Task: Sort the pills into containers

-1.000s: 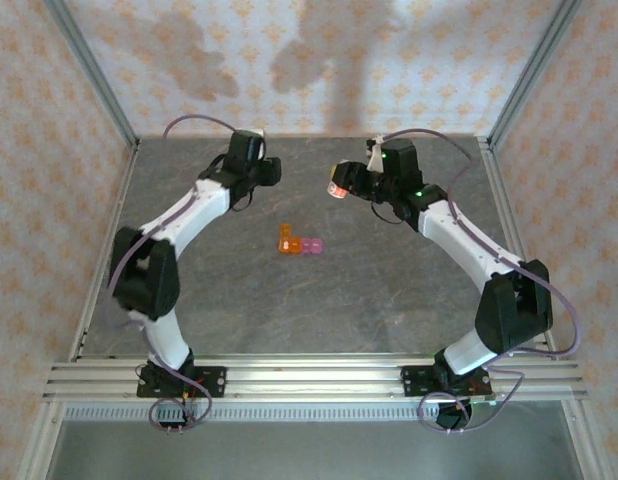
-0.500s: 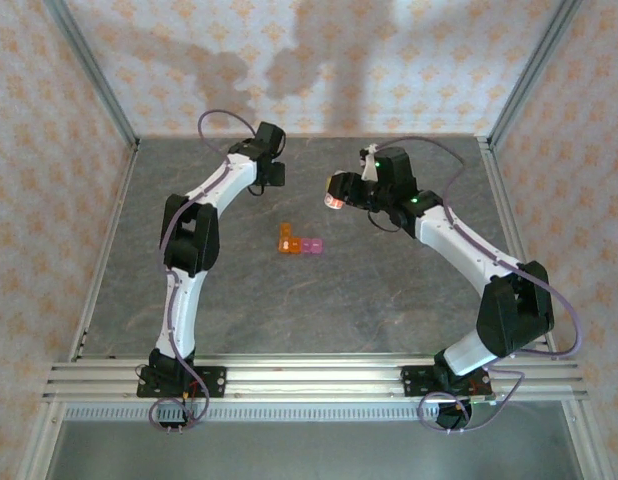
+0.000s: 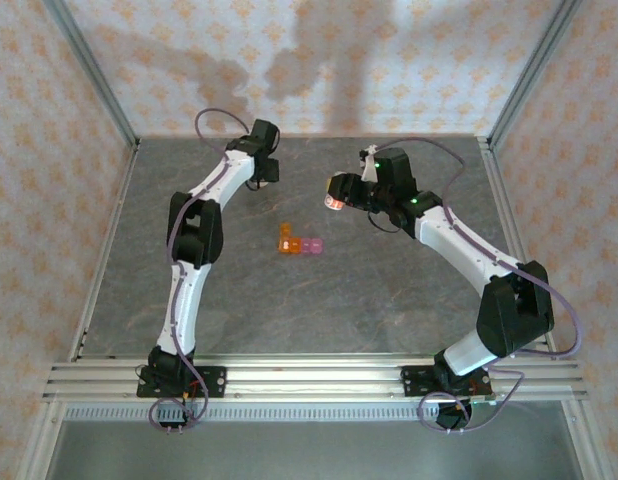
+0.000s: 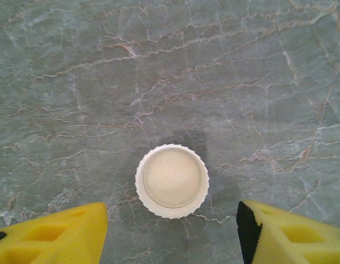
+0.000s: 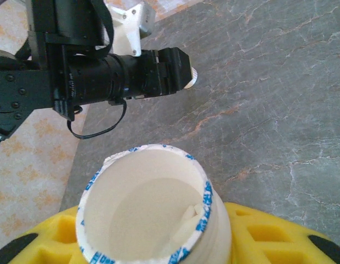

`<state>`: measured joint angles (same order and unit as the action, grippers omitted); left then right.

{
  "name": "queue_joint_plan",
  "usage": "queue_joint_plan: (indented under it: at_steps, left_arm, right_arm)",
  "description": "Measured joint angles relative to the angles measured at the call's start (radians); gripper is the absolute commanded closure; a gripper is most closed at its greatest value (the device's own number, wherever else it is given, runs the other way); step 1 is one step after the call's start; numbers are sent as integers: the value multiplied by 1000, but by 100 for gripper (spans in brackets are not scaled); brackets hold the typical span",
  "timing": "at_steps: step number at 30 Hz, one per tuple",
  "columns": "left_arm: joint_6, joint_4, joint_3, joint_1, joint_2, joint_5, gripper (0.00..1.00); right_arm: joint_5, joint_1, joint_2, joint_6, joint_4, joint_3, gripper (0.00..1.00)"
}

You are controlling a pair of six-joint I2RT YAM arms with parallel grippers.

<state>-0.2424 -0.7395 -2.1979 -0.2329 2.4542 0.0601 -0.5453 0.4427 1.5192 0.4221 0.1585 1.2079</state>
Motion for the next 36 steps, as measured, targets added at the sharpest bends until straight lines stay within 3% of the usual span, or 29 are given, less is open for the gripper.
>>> queue_joint_plan:
  at_steps: [10,27,36]
  left_arm:
    - [1,-50,-126,5,93,-4,34]
    - [7,-65,-158,30,136,-35,34]
    - [8,-67,-180,30,154,-45,43]
  right_arm:
    - [0,0,15,0,-2,0,71]
    - [0,1,47,0,-2,15,71]
    - [0,4,59,0,-1,21,71]
